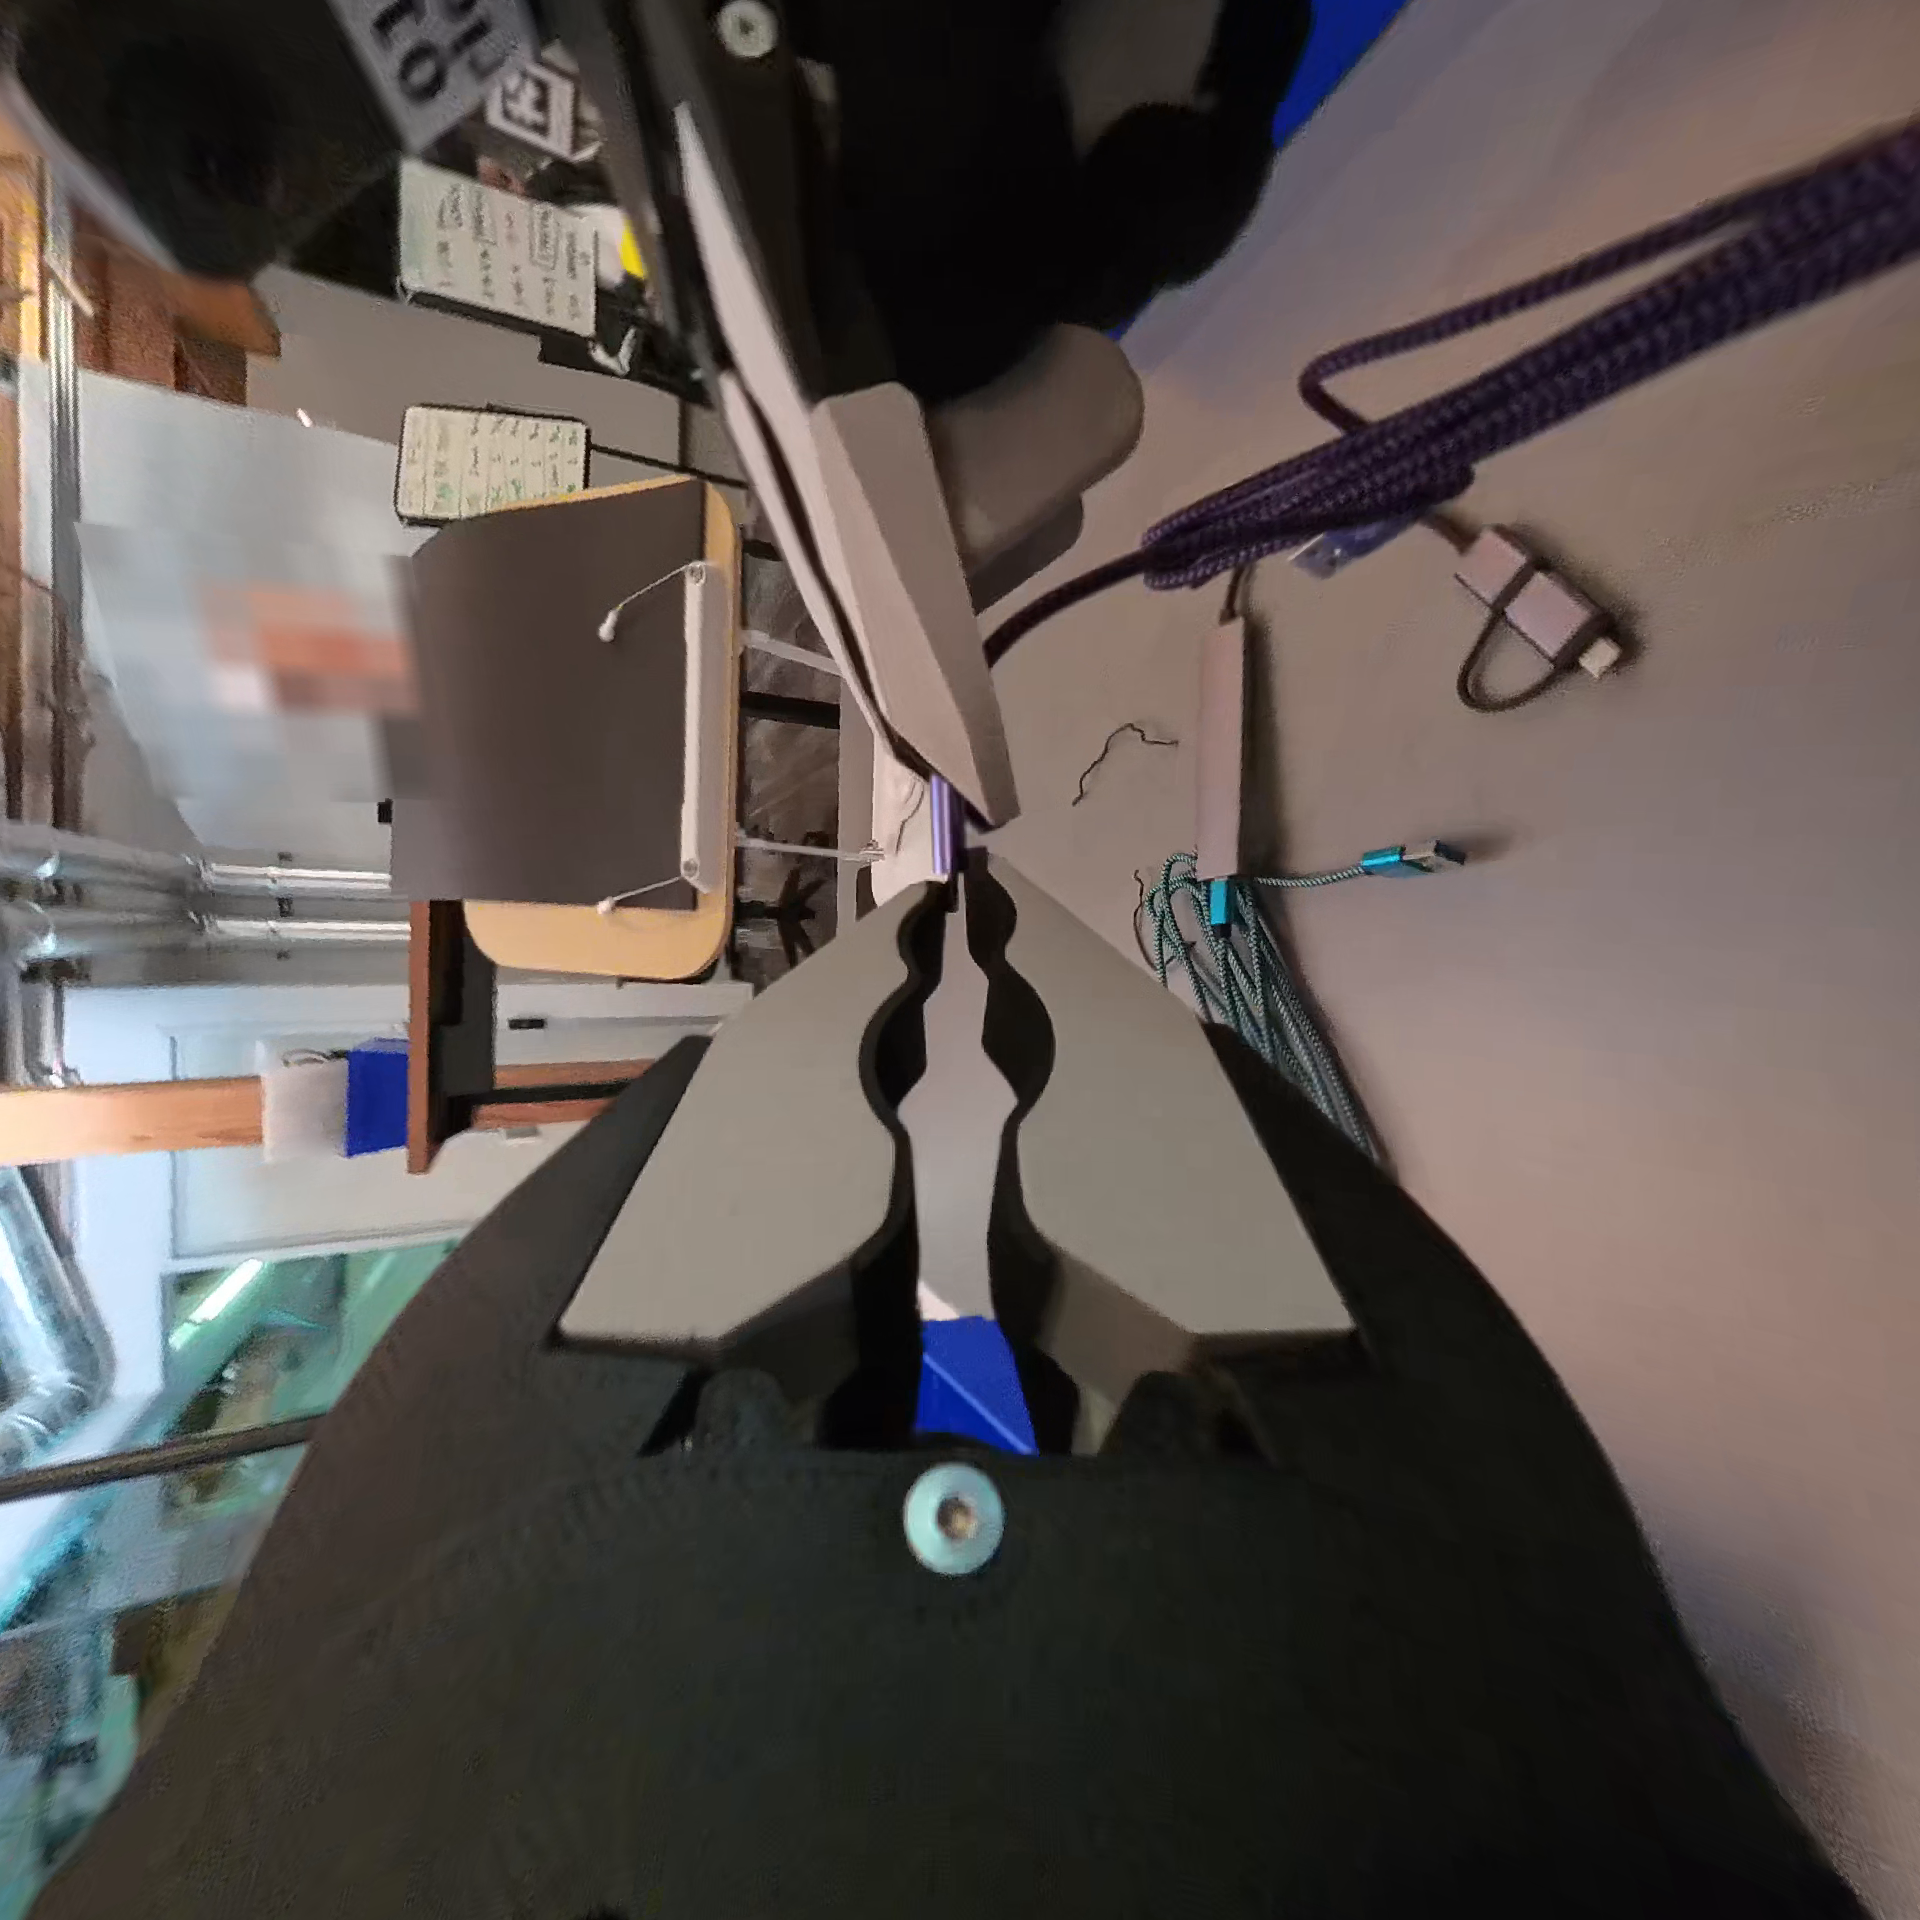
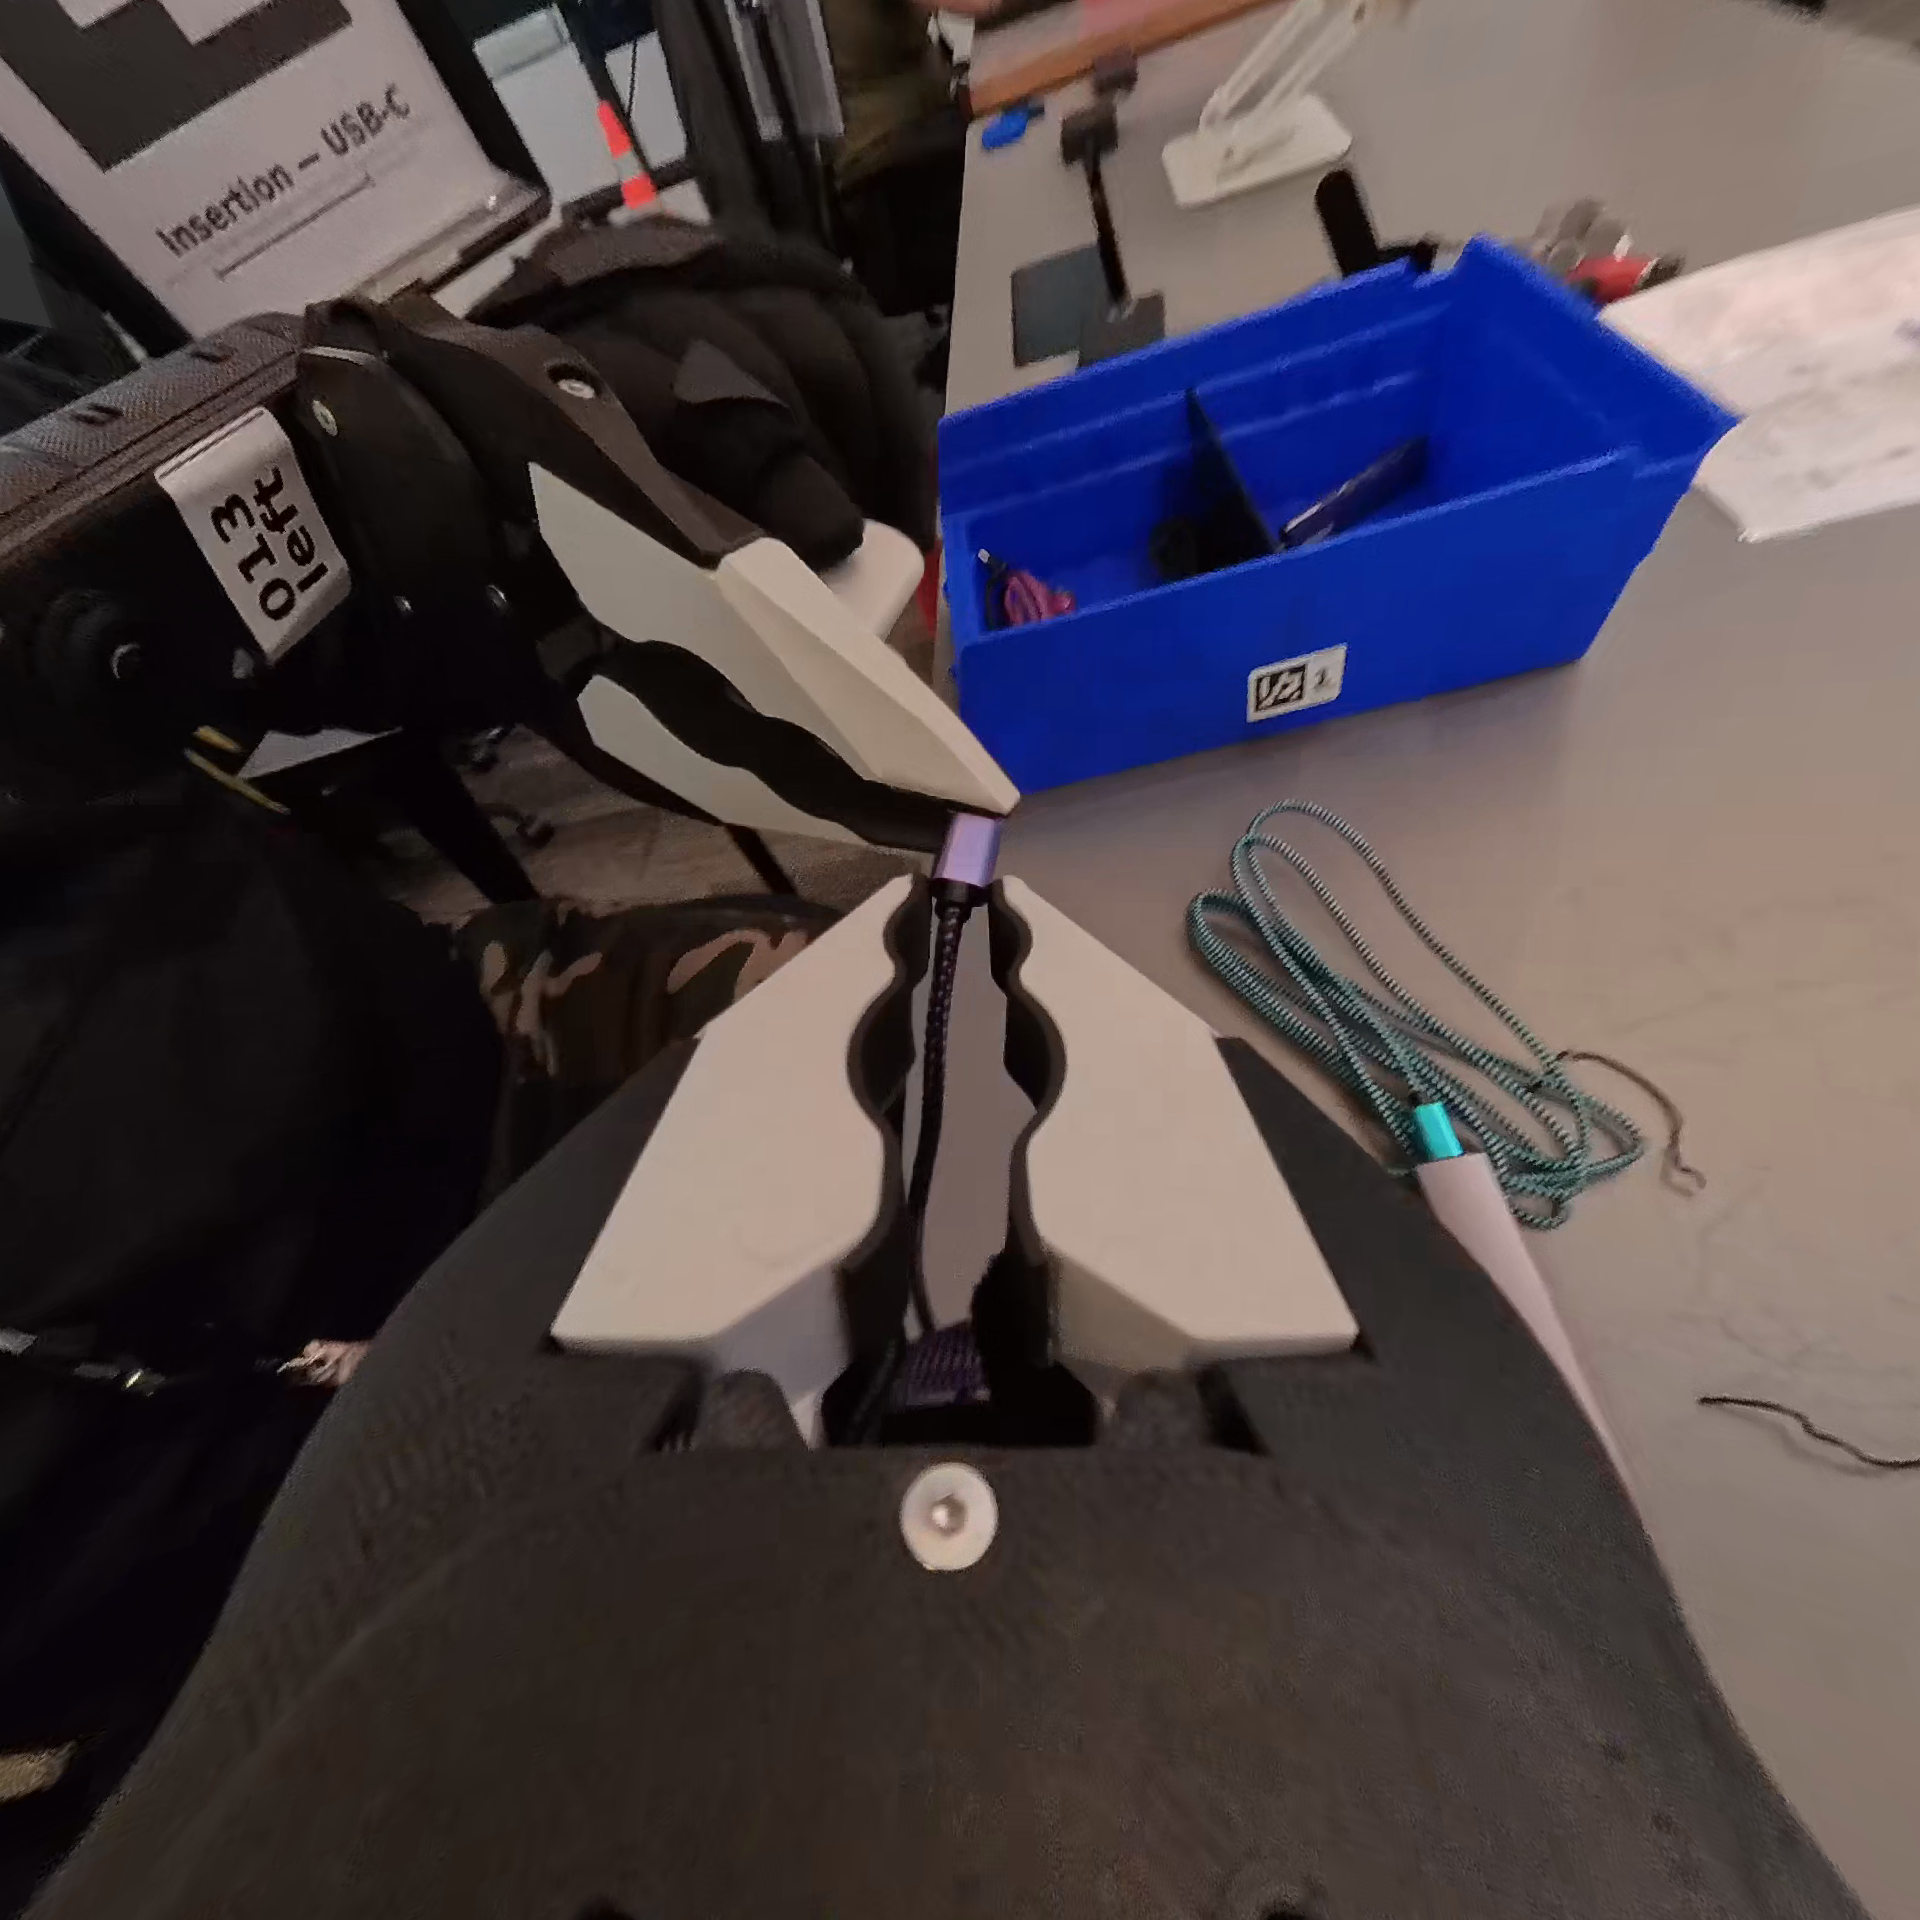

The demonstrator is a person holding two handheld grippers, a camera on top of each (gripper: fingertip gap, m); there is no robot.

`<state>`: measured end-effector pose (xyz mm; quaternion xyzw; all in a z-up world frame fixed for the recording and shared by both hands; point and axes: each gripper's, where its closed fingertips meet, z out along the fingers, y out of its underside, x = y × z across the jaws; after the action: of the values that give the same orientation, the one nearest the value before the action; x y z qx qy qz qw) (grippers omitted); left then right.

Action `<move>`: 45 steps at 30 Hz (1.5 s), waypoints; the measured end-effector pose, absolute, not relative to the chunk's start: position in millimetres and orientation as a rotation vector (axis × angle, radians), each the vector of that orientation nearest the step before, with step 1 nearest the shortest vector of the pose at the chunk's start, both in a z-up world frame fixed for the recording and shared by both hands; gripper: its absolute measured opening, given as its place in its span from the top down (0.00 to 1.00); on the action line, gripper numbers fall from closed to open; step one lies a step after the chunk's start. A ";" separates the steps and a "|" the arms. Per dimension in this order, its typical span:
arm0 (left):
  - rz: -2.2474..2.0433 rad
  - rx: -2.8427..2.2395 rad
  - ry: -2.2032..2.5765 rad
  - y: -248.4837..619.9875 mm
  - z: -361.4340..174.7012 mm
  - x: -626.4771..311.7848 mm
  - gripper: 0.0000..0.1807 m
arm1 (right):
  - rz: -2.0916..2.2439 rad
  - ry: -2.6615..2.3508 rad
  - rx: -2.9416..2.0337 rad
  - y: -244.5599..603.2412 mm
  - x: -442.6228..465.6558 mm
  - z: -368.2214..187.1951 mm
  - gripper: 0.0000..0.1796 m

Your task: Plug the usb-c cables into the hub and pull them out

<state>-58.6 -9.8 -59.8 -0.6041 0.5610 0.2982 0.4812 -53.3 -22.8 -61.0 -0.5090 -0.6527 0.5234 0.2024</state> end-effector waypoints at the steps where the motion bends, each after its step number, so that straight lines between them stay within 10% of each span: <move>1: 0.712 -1.483 1.341 -8.3 -57.7 -60.6 0.99 | 1.454 -1.794 -1.405 -20.3 -56.3 -58.0 0.95; 45: 0.761 -1.528 0.967 11.0 -29.9 -87.4 0.99 | 1.660 -1.334 -1.408 3.0 -85.3 -18.4 0.96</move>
<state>-87.4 11.0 -29.9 -0.6473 0.4097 0.3223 0.5561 -85.3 3.0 -18.4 -0.5278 -0.5002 0.6222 0.2900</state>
